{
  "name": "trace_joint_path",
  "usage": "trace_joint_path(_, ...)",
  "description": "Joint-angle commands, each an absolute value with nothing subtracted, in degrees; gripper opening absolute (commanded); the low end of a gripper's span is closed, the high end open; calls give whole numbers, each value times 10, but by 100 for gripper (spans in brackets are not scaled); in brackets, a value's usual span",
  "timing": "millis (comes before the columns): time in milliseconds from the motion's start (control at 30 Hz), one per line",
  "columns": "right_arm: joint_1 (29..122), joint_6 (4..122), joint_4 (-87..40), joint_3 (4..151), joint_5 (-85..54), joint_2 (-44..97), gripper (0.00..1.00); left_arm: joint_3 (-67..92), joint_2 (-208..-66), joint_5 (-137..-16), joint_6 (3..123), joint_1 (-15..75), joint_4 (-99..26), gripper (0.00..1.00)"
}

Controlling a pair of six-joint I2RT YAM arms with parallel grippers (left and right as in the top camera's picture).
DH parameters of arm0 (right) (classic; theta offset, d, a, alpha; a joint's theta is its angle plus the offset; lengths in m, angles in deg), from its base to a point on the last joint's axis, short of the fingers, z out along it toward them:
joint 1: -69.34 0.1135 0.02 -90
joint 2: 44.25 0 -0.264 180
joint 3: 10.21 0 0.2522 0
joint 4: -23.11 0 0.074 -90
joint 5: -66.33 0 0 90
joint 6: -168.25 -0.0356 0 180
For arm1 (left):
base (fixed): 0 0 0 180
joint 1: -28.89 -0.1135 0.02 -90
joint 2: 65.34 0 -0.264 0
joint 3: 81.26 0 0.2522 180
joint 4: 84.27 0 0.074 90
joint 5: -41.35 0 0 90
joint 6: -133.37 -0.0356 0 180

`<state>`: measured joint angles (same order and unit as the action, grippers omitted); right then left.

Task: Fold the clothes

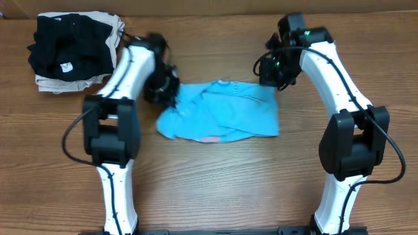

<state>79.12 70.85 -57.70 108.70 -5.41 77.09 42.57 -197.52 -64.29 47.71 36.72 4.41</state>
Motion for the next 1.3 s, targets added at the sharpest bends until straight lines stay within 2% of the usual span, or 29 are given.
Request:
trace_joint_path(0,792,675,-506,1004,105,767,4,499,-1918,-631,470,348,83,4)
trace_joint_path(100,800,644,-436,951,160,767,4,533,-1906,-630,459,351,113,4)
trace_joint_path(267,820,586,-384,914,162,767,4,563,-1904,-626,457,366,135,4)
trace_joint_path(467,844,428,-306,868,86,767,4,611,-1904,-629,463,390,156,4)
trace_joint_path(533,844,407,-290,858,83,767,4,633,-1904,-642,469,401,166,4)
trace_joint_path(900,822,416,-277,852,88,755,4,645,-1915,-645,499,502,138,4)
trace_joint_path(1067,794,424,-281,865,52,673,4,645,-1932,-601,558,537,123,4)
trace_joint_path(1200,737,425,-285,874,53,579,4,645,-1951,-603,559,553,112,4)
trace_joint_path(1267,705,427,-291,874,55,534,8,645,-1963,-603,559,561,104,4)
